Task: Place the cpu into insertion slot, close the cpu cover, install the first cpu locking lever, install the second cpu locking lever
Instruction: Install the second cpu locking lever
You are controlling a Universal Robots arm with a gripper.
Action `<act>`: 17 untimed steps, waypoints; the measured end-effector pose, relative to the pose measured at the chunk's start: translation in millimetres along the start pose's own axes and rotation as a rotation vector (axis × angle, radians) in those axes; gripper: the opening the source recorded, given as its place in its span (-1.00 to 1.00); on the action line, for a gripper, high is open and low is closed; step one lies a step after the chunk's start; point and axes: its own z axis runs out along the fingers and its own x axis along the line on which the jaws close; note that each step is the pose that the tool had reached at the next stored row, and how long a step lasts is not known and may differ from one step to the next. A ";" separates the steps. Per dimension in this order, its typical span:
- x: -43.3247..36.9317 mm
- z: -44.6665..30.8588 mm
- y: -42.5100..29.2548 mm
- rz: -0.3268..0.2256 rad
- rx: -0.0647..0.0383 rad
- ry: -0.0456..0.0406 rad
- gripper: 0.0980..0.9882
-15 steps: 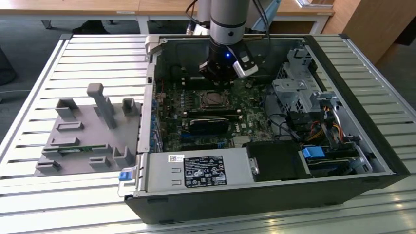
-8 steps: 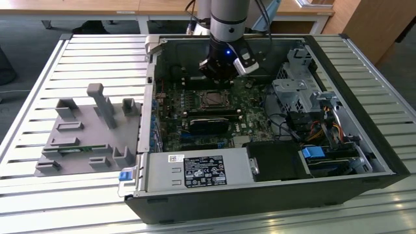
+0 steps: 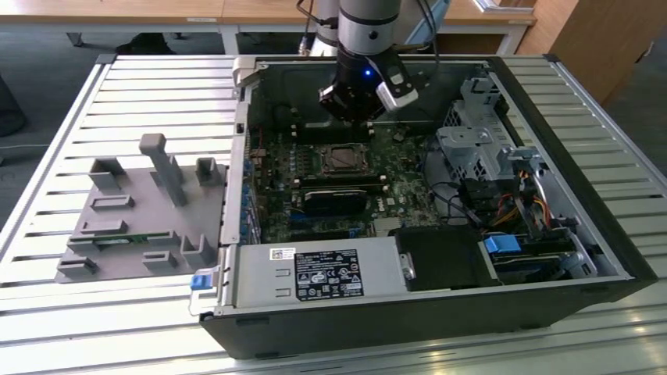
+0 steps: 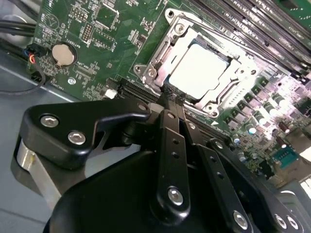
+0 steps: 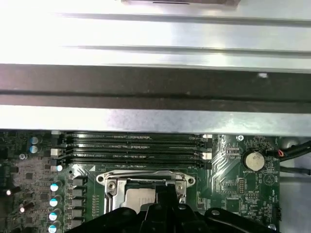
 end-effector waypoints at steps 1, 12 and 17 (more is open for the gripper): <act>0.0 0.0 -0.2 0.000 0.000 0.0007 -0.98; 0.0 -1.1 -16.1 0.001 0.000 0.0117 -0.98; 0.0 -1.9 -30.8 0.001 0.000 0.0123 -0.98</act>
